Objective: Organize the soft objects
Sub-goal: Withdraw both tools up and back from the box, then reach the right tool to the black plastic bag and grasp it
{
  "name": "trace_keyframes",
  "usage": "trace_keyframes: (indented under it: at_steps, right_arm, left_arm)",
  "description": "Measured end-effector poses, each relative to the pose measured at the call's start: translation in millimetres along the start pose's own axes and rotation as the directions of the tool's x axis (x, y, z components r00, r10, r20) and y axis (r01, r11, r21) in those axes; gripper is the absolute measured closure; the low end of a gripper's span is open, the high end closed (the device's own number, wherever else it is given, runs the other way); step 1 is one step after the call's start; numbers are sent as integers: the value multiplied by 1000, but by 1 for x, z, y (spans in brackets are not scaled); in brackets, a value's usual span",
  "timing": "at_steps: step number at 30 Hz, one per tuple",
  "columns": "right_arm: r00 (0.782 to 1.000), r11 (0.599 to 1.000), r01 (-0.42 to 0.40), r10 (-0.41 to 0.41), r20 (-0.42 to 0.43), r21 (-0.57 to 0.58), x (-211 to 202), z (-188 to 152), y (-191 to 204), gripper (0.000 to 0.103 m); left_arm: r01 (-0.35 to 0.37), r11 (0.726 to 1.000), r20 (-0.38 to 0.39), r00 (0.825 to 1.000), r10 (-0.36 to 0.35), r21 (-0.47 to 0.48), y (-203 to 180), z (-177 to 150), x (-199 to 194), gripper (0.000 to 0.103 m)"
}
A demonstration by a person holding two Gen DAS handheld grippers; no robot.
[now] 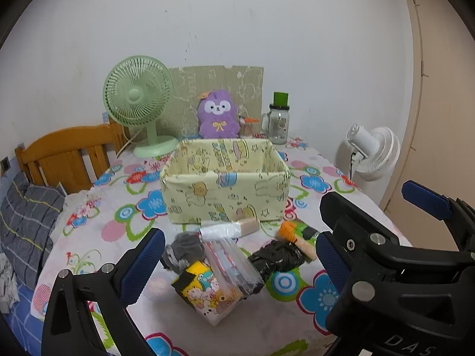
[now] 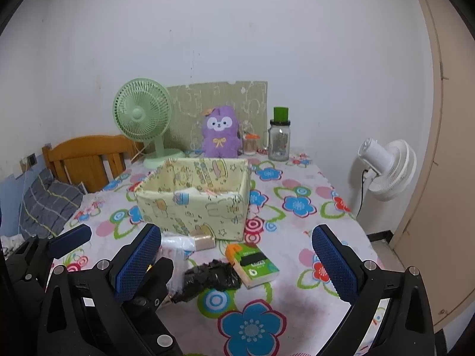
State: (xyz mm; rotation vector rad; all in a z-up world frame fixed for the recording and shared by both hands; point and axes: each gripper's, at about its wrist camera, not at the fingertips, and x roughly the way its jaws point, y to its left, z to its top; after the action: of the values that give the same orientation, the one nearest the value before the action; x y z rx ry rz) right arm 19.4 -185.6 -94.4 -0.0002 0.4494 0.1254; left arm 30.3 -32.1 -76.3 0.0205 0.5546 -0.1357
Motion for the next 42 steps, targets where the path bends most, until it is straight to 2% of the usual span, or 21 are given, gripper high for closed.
trace_keyframes:
  at_steps: [7,14,20,24,33,35,38,40,41,42]
  right_arm:
    - [1000,1000,-14,14,-18,10,18,-19,-5,0]
    - [997,1000,-18,20,-71,26,40,-32,-9,0]
    - [994,998,-41,44,-99,37,57,-43,-8,0]
    - [990,996,-70,75,-119,50,66,-48,-2,0]
    - [985,997,-79,81,-151,20,76,-53,18,0]
    - [985,997,-82,82,-155,11,77,-53,23,0]
    - [984,996,-84,84,-160,4,79,-52,29,0]
    - [983,996,-85,84,-164,0,81,-52,32,0]
    - [983,996,-85,83,-165,-2,82,-51,34,0]
    - [983,997,-83,82,-165,-3,82,-51,36,0]
  left_arm:
    - [-10,1000,-38,999,9,-13,0,-16,19,1]
    - [-28,999,-102,994,26,-20,2,-27,43,5]
    - [-65,998,-129,990,64,1,8,-36,52,9]
    - [-77,997,-156,985,75,-5,17,-41,60,9]
    - [-70,997,-208,976,62,-32,33,-56,73,10]
    - [-71,997,-213,975,61,-36,35,-58,74,16]
    - [-52,998,-213,976,42,-44,39,-59,73,17]
    - [-58,998,-206,977,48,-39,39,-59,71,28]
    - [-69,997,-202,977,61,-35,40,-59,70,39]
    - [-60,997,-202,978,51,-40,42,-59,70,39]
